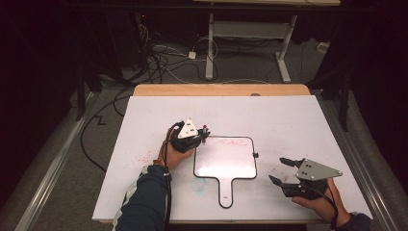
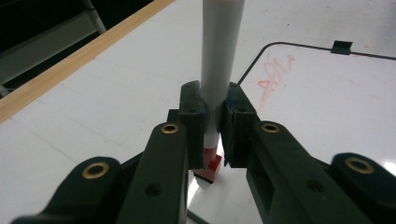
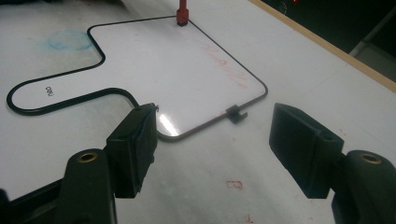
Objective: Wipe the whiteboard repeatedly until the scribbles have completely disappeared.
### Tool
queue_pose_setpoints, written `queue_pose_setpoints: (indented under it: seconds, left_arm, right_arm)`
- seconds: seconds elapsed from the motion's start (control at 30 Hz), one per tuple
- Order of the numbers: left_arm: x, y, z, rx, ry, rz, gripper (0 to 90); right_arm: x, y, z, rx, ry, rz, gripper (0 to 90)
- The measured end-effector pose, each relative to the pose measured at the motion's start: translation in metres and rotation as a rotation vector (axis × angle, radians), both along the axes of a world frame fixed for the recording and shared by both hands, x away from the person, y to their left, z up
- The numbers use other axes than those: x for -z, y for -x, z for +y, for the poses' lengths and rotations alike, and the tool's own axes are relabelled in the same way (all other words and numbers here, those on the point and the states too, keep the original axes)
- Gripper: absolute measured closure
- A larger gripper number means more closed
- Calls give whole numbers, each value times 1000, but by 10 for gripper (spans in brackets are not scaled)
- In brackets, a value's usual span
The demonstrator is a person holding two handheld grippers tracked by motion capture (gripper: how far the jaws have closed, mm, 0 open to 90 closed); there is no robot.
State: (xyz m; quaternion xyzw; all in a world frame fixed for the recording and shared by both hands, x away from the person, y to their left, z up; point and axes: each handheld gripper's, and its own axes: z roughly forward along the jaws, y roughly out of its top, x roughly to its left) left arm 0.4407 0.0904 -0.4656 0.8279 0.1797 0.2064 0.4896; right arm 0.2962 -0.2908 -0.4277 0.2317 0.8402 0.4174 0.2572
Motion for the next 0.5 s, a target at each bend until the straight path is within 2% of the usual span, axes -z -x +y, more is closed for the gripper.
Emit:
queue_pose_setpoints:
  seconds: [0.1, 0.13, 0.17, 0.37, 0.5]
  left_arm:
    - [1, 0, -8, 24, 22, 3, 787]
    - [2, 3, -13, 6, 15, 16, 787]
    - [1, 3, -18, 9, 11, 14, 787]
    - [1, 9, -42, 54, 23, 39, 787]
    - [1, 7, -51, 46, 27, 45, 787]
  right_arm:
    - [0, 0, 1, -4, 3, 0, 332]
    - [0, 0, 1, -6, 3, 0, 332]
    - [0, 0, 1, -7, 2, 0, 333]
    - [2, 0, 2, -12, 15, 7, 333]
    - [2, -1, 2, -11, 12, 7, 333]
